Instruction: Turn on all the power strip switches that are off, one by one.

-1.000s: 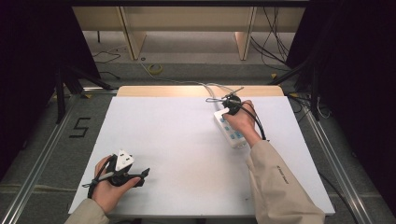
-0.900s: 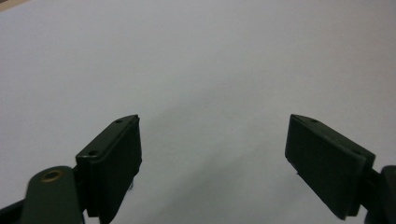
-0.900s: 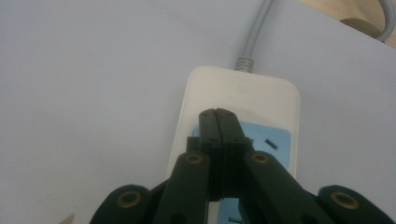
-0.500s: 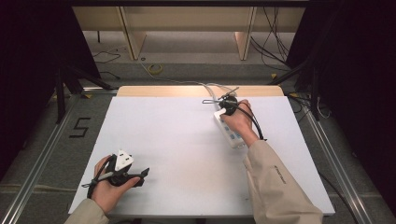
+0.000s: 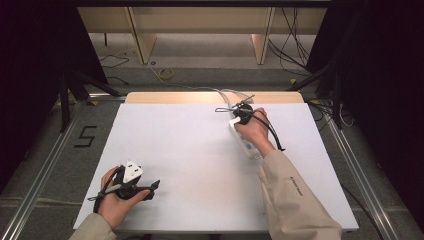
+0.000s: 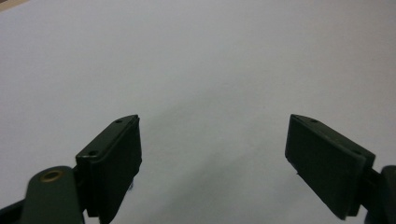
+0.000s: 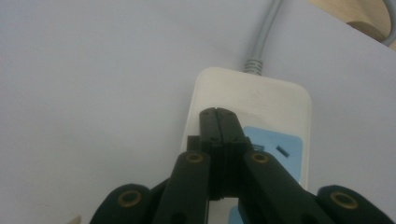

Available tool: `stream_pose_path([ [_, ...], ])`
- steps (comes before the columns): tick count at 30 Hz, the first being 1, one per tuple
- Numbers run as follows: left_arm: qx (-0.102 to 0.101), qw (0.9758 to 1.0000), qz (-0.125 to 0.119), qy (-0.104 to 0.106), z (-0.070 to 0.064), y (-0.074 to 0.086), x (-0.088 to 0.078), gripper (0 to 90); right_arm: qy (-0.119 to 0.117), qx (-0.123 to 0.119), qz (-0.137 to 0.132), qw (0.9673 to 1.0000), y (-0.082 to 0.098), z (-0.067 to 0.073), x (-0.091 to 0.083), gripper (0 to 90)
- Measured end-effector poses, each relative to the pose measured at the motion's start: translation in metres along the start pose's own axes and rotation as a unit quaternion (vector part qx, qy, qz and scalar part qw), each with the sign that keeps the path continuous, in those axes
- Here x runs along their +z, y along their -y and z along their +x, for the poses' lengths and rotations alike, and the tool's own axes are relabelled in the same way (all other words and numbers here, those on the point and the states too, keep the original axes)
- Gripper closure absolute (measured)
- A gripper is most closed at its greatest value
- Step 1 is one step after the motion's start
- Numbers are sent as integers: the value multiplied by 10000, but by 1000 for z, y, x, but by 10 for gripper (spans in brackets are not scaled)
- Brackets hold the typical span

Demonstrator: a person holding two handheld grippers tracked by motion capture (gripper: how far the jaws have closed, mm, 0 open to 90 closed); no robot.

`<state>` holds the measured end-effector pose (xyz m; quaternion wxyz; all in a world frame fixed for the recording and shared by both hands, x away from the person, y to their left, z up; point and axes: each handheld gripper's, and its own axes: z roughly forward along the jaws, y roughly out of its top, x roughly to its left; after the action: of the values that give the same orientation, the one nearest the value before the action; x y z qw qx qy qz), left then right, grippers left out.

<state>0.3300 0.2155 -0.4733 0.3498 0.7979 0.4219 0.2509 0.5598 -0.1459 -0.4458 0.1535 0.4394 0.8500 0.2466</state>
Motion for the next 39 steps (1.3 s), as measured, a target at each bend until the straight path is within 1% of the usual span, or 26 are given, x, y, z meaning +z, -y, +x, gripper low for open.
stream_pose_path([
  [1,-5,10000,0,0,0,0,0,184,0,0,0,10000,0,0,0,900],
  [2,-2,10000,7,0,0,0,0,184,128,-111,0,9999,0,4,0,900],
  [3,-8,10000,1,-1,0,0,0,184,128,-111,0,9999,0,4,0,900],
  [4,-22,10000,-8,6,1,1,0,184,126,-178,-31,9998,0,6,-2,900],
  [6,-41,10000,1,1,1,1,0,184,114,-149,-66,9998,0,5,-4,900],
  [7,-38,10000,0,0,1,1,0,184,100,-81,-176,9998,0,4,-8,900],
  [8,-37,10000,-7,-3,1,1,0,184,75,-34,-382,9992,-1,-1,-18,900],
  [9,-34,10000,-5,-6,1,1,0,184,75,-34,-382,9992,-1,-1,-18,900],
  [10,-22,10000,5,-12,1,1,0,184,43,-43,-374,9993,-2,-3,-27,900],
  [11,-11,10000,10,-15,1,0,0,184,43,-43,-374,9993,-2,-3,-27,900],
  [14,1,10000,2,-12,0,0,0,184,0,-62,-222,9997,1,-3,-34,900],
  [17,18,10000,8,-28,-1,-1,0,184,-62,-43,-100,9999,6,-2,-36,900],
  [18,23,10000,18,-26,-1,-1,-1,184,-62,-43,-100,9999,6,-2,-36,900],
  [20,11,10000,15,-28,-1,0,-1,185,-92,-29,22,10000,10,-2,-38,900],
  [24,-12,10000,1,-33,0,0,0,185,-120,-22,115,9999,15,-2,-39,900],
  [26,8,10000,21,-30,0,0,-1,185,-129,33,170,9998,21,-4,-40,900],
  [31,15,10000,22,-43,-1,-1,-1,185,-135,112,159,9997,26,-6,-42,900],
  [39,-8,10000,-2,-55,-1,0,-1,185,-102,161,157,9997,31,-7,-48,900],
])
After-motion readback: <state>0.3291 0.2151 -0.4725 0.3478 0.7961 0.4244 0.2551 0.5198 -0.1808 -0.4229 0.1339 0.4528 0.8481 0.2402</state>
